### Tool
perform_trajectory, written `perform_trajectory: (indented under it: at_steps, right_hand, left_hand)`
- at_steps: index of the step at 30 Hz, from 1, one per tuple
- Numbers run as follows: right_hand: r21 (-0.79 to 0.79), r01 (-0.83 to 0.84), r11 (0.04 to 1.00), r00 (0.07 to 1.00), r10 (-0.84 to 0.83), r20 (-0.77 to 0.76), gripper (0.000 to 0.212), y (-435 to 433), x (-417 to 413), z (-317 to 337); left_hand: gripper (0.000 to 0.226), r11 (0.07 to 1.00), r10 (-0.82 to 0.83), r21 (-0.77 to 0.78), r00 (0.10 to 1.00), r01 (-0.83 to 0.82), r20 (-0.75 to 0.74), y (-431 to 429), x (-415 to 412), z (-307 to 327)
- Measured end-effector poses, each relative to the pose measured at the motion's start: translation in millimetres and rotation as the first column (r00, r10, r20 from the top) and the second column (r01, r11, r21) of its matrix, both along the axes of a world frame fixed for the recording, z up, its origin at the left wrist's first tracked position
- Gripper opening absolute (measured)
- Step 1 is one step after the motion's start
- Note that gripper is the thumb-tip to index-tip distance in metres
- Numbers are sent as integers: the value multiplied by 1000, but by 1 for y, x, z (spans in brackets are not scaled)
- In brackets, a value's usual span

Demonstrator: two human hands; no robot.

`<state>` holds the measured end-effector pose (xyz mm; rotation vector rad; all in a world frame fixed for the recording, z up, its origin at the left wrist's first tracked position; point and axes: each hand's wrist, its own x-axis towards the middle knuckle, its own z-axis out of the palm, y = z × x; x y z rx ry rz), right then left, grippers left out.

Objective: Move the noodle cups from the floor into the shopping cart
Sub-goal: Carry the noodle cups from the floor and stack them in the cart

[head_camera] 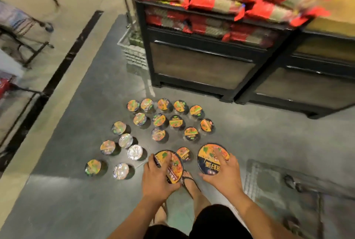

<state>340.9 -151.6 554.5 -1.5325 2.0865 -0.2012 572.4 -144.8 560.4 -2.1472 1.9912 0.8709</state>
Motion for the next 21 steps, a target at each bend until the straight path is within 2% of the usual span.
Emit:
perform_trajectory:
  at_steps: [3,6,10,17,21]
  right_hand:
    - [-6,257,966,964,-256,69,111,41,-5,4]
    - [38,381,924,918,-383,107,107,78,-21,7]
    - [-19,530,848,844,-526,100,106,116,-70,10]
    - [-36,704,709,700,-684,203,104,166,-216,17]
    - [-89,772,629,627,-733,265,108,202,-309,31]
  left_hand:
    - [103,990,-140,-16,990,140,-1,1,-15,8]
    - [102,965,-255,-56,967,254,-12,4,-39,16]
    - [101,901,-431,-55,902,431,11,4,-93,23]
    - [103,810,-578,-86,814,581,53,0,-250,28]
    - [102,745,-660,-112,751,658,16,13,-360,35]
